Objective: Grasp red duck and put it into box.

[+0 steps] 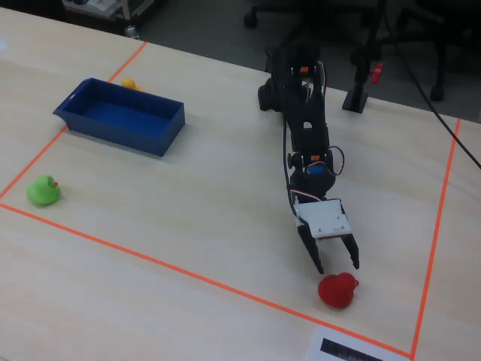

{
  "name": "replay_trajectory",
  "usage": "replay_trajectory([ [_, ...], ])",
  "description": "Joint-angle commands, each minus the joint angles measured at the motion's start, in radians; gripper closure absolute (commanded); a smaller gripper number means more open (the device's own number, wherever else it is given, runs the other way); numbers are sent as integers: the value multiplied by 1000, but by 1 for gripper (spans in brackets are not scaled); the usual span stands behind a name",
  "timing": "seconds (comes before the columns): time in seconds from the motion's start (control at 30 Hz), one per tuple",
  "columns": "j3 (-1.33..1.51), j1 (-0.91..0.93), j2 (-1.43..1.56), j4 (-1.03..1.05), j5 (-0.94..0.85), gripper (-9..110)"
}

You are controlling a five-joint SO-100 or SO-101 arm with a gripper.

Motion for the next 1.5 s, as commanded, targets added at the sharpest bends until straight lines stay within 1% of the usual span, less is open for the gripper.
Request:
replay_trajectory([
  [0.0, -97, -2, -8, 6, -9, 75],
  [0.33, -267, -32, -129, 37, -15, 75],
  [0.93, -380, -46, -235, 37, -20, 76],
  [1.17, -403, -38, -244, 52, -52, 83],
  [1.3, -411, -32, -239, 52, -46, 100],
  [1.47, -397, -23, -198, 101, -46, 101],
])
